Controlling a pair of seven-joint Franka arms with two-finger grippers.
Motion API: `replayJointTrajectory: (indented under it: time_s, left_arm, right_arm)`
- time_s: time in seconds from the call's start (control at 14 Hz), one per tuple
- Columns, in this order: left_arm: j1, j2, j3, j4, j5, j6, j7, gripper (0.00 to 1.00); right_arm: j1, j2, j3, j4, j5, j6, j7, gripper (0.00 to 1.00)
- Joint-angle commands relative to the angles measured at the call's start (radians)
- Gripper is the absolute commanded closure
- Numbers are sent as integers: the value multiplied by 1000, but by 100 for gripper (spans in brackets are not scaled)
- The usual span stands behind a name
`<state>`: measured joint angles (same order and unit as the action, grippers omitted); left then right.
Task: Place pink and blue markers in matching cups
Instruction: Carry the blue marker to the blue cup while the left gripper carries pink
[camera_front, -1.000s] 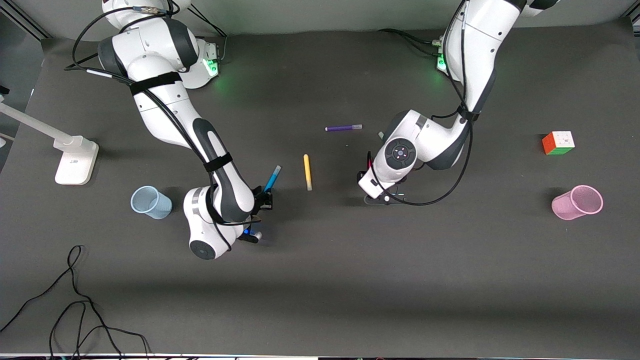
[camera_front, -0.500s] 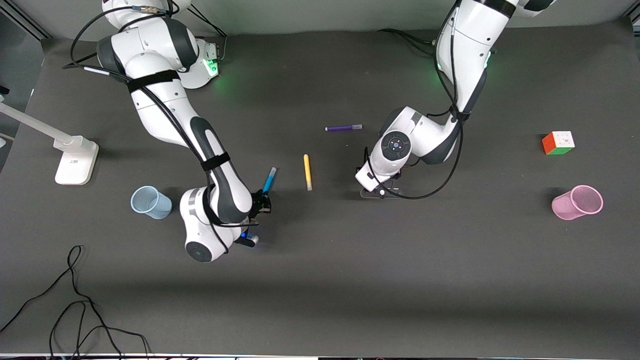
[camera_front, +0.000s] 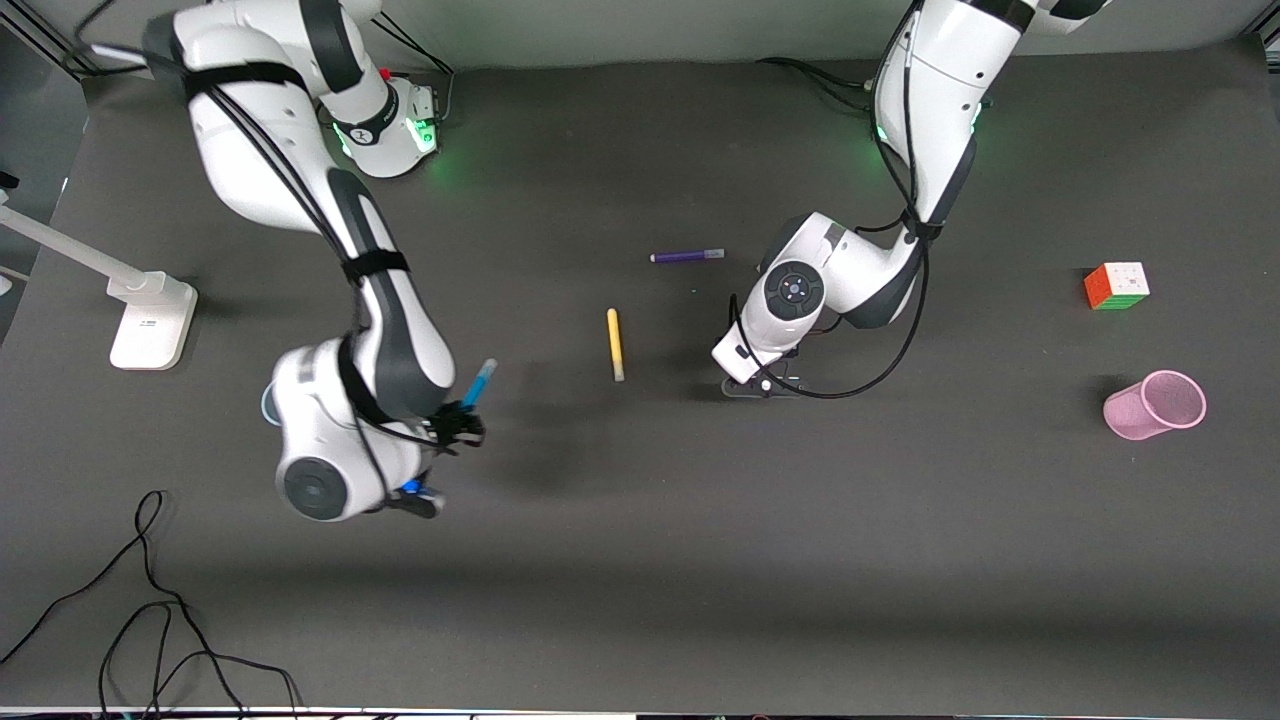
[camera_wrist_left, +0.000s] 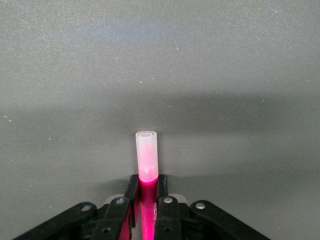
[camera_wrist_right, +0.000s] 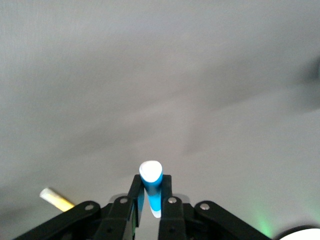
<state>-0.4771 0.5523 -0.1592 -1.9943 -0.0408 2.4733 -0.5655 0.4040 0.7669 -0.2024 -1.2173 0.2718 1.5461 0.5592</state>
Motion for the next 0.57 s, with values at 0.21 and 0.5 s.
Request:
replayJointTrajectory:
  time_s: [0.21, 0.5]
  left_arm:
    - [5, -72, 10, -5, 1, -5, 6, 100]
    - [87, -179, 14, 58, 5, -227, 176, 100]
  right_arm:
    - [13, -251, -146, -192, -69, 87, -146, 100]
    - [15, -518, -183, -550, -190, 369, -205, 100]
